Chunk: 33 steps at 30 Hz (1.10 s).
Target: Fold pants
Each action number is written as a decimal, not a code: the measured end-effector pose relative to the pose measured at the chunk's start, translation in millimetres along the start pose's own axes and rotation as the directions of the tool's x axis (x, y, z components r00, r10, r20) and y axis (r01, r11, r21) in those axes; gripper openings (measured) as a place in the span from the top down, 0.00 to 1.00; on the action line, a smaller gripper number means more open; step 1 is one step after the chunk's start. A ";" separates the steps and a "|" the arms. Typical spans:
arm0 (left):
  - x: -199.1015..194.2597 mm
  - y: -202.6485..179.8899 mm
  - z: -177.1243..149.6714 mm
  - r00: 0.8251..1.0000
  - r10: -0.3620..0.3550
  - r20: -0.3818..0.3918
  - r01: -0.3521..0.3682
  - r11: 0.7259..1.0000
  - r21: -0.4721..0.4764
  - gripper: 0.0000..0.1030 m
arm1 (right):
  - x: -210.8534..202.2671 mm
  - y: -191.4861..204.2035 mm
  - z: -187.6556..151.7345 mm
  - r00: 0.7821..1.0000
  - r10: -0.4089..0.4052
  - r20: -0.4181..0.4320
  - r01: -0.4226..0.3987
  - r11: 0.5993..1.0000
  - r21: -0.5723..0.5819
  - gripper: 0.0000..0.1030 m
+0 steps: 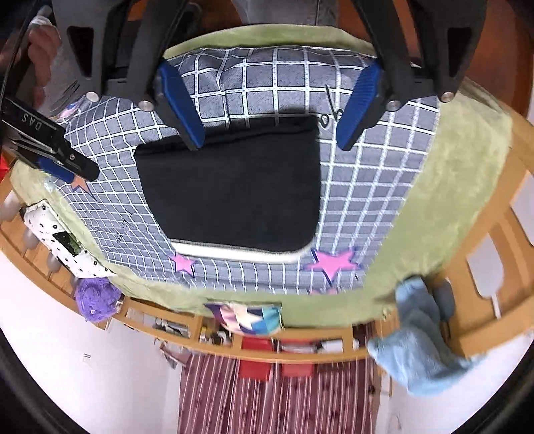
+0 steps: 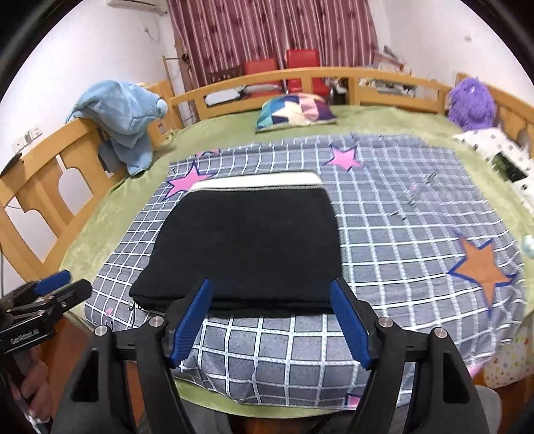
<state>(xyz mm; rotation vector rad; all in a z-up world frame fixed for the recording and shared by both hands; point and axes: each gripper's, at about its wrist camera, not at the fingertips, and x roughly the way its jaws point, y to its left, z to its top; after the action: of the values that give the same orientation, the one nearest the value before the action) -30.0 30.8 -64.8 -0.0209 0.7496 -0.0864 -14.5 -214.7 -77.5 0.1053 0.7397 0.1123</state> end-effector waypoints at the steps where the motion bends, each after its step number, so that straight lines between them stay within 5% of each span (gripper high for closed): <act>1: -5.2 -3.7 0.4 1.000 0.011 0.011 -0.011 1.000 0.006 0.17 | -6.6 3.3 -0.9 1.000 -0.021 0.008 0.022 1.000 -0.010 0.19; 8: -26.9 -15.5 4.0 1.000 0.004 0.020 -0.004 1.000 0.008 0.16 | -42.8 14.7 -1.0 0.994 -0.090 0.068 0.094 0.995 -0.046 0.06; 33: -28.3 -24.1 6.2 0.999 0.042 0.018 -0.042 0.999 0.012 0.16 | -56.2 13.0 -1.9 0.990 -0.113 0.083 0.116 0.992 -0.039 0.05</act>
<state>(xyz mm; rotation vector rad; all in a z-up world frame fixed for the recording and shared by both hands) -48.1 9.1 -39.7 0.0055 0.7314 -0.0507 -57.8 -209.6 -39.7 0.0250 0.6607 0.0146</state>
